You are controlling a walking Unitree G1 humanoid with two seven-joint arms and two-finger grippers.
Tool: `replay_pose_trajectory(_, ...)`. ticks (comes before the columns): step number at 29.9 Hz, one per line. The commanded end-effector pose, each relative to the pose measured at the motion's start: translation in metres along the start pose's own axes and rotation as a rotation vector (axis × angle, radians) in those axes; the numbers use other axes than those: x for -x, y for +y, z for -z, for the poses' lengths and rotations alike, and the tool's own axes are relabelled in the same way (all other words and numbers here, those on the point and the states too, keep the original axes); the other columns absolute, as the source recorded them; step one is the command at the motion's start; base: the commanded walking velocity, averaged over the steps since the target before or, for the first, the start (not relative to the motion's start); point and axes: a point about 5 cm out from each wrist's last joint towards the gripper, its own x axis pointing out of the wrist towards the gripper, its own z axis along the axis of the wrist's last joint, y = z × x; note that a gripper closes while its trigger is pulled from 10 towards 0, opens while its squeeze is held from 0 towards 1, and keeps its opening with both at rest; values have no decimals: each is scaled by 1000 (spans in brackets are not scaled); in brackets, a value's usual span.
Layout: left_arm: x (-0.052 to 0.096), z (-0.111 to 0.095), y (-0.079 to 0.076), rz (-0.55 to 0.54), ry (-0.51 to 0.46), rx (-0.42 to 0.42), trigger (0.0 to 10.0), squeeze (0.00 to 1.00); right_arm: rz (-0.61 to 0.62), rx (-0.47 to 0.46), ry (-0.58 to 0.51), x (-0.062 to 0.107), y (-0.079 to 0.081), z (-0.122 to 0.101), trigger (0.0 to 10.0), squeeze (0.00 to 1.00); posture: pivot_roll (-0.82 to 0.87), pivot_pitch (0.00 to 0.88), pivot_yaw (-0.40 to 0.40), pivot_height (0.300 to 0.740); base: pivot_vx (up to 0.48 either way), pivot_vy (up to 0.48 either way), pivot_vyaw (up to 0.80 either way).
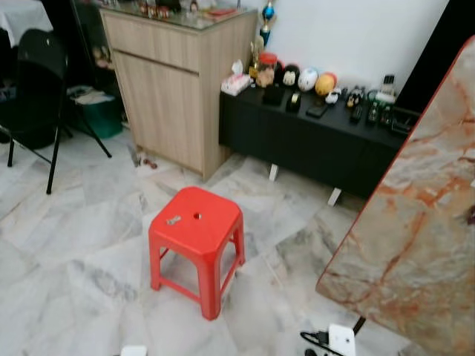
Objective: Hang keys on a hook
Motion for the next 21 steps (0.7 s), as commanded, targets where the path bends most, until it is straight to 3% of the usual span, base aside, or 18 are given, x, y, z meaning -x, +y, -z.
replay_pose_trajectory(1, 0, 3, -1, 0, 15, 3, 10000, 0, 4, -4, -14, -1, 0, -4, 10000, 0, 65, 0, -77, 740, 0, 292, 0)
replay_pose_trajectory(21, -1, 2, -6, 11, 14, -3, 10000, 0, 17, 9, -21, 0, -1, -4, 10000, 0, 72, 0, -77, 740, 0, 410, 0)
